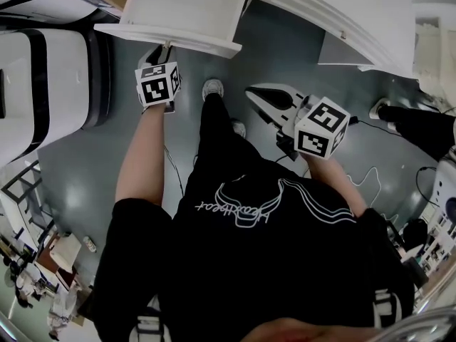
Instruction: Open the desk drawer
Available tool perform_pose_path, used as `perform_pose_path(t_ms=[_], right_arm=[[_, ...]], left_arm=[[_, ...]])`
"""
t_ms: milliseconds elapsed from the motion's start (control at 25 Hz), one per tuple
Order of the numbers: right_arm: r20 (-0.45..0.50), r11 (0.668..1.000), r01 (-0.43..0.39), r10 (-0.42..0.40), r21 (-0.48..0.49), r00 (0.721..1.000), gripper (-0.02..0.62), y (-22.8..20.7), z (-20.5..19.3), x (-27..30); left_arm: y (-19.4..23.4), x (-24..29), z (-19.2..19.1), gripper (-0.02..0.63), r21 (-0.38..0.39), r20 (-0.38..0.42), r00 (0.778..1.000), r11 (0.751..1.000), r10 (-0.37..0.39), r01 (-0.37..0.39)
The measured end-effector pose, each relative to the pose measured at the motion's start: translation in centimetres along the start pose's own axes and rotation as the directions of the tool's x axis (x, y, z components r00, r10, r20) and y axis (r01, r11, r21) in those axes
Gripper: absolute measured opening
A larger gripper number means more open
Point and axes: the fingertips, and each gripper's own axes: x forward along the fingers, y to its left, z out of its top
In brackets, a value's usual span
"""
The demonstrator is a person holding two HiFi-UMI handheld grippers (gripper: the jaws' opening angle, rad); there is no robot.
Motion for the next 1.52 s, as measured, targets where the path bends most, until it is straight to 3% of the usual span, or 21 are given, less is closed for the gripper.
perform_pose_path(t_ms=[120,280,480,720,1000,1120,1200,1320,1520], right_arm=[[0.02,0.999,-0.005,0.005,-0.037,1.0,0.006,1.2,0.8,-0.9],[0.051,0.995,-0.011,0.016,-0.097,0.999,0.006,3.1,2.0,-2.3],[0.086,0.983,-0.021,0.037,-0.182,0.996,0.006,5.9,3.8,-4.1],[0.202,0.981,-0.082,0.118,-0.178,0.972,0.006,9.9,7.5,-8.3],[0.284,0.963,-0.08,0.155,-0.259,0.946,0.006,13.8,10.3,-12.8],[0.303,0.953,-0.062,0.156,-0.297,0.94,0.006,14.7,10.8,-14.2],[0.315,0.949,-0.048,0.15,-0.311,0.937,0.006,14.9,10.9,-14.7],[0.33,0.948,-0.04,0.149,-0.315,0.932,0.006,14.9,10.9,-15.1],[0.333,0.948,-0.032,0.143,-0.318,0.932,0.006,14.7,10.6,-15.0]], left_arm=[[-0.6,-1.8,0.7,0.156,0.0,0.022,0.999,1.0,-0.022,0.022],[-2.1,-6.0,3.3,0.166,0.005,0.111,0.993,0.999,-0.042,0.042],[-6.3,-13.1,6.9,0.166,0.033,0.245,0.96,0.991,-0.133,0.129],[-13.8,-23.7,11.5,0.164,0.011,0.38,0.866,0.938,-0.325,0.347],[-20.8,-33.8,14.8,0.153,0.096,0.477,0.711,0.834,-0.518,0.543],[-23.0,-36.4,15.3,0.055,0.156,0.471,0.673,0.805,-0.57,0.572],[-24.3,-37.3,15.5,0.005,0.202,0.457,0.659,0.791,-0.597,0.577],[-25.3,-37.6,15.5,0.005,0.245,0.438,0.656,0.783,-0.615,0.571],[-25.4,-36.5,15.2,0.005,0.219,0.43,0.661,0.781,-0.615,0.585]])
